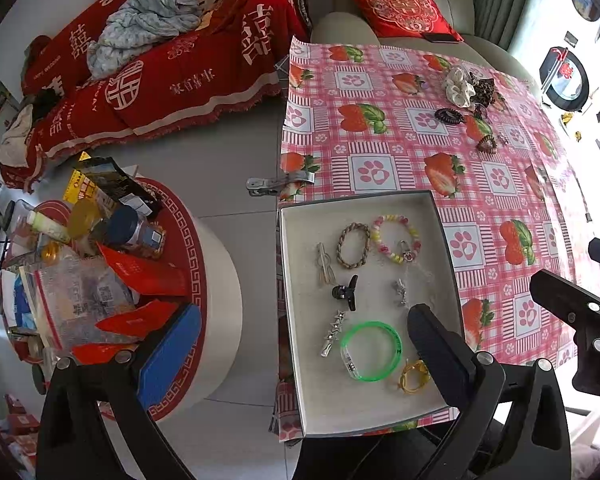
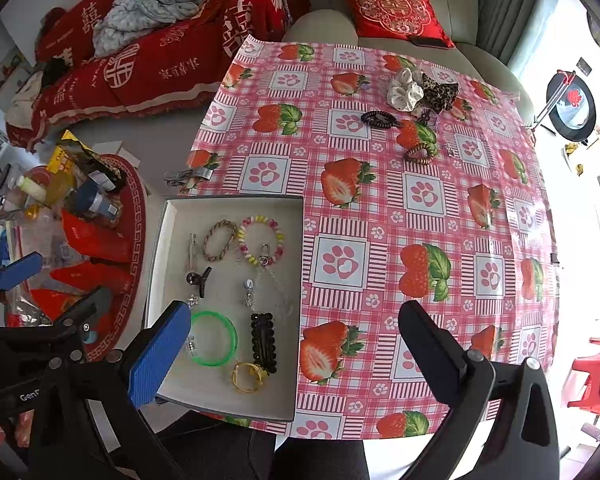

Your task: Organize jewelry

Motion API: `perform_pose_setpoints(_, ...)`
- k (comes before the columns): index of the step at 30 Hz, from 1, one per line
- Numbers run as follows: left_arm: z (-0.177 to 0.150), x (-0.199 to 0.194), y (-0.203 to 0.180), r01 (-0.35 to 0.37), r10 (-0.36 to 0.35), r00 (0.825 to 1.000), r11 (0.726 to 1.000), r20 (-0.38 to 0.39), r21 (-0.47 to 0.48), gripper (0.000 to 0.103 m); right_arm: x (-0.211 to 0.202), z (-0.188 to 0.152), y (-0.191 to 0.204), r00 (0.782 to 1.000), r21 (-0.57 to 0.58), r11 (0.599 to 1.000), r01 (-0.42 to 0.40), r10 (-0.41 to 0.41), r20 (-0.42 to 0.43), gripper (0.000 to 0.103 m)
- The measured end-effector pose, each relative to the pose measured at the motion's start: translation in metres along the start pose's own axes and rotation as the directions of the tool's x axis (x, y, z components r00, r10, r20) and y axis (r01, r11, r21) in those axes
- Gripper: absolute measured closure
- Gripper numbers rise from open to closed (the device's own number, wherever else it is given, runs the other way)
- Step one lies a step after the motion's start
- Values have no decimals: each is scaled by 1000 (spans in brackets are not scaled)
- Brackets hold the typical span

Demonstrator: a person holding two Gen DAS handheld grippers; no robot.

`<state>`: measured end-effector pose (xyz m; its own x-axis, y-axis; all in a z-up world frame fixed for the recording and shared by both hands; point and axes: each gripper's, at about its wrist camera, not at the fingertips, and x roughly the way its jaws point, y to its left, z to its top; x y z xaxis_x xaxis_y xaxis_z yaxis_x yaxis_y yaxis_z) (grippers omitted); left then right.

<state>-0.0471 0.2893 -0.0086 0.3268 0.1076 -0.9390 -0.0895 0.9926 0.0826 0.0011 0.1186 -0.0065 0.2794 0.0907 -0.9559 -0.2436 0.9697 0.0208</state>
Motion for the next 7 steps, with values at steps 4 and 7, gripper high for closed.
perform_pose_setpoints(4,-1,6,2,10,-10,1000,1000,-1,1,0,2,-1,0,1000,5,1000,2,-2,-3,0)
perform_pose_setpoints(7,0,12,5,17,-16,1000,1000,-6,17,0,6,-2,0,1000,17,1000,4,-4,-4,0)
